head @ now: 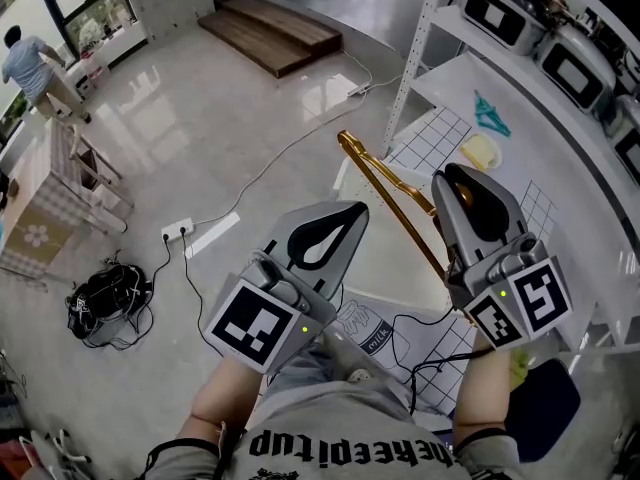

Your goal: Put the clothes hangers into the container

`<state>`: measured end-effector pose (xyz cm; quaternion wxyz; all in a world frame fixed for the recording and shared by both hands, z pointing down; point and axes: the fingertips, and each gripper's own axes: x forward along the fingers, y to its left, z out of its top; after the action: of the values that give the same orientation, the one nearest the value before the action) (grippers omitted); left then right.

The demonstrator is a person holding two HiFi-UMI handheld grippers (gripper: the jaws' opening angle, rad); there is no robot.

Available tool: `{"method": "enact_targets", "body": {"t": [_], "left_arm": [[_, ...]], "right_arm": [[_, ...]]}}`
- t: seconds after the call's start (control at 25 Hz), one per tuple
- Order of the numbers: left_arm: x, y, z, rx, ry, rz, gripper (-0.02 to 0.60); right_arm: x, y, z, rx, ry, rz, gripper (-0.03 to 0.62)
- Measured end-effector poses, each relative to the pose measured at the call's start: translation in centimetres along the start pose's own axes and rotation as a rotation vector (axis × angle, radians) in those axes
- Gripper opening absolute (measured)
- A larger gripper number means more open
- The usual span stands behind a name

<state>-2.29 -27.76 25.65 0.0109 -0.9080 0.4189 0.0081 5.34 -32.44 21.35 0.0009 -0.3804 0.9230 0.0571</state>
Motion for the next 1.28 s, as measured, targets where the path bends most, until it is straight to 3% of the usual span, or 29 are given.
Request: {"method": "enact_targets", "body": {"t": [0.64,1.28], "left_arm": [[0.8,1.4,-0.7,-0.014,0.01,-0.017,0.02],[2.3,1.9,-1.2,-0.028,0.022,-0.028,0.02]], "right_arm": [[1.9,-1.1,-1.4,-0.015,-0.006,0.001,0.083],[2.4,-1.6,-6.3,0.031,0.132,-0.006,0.089]]}}
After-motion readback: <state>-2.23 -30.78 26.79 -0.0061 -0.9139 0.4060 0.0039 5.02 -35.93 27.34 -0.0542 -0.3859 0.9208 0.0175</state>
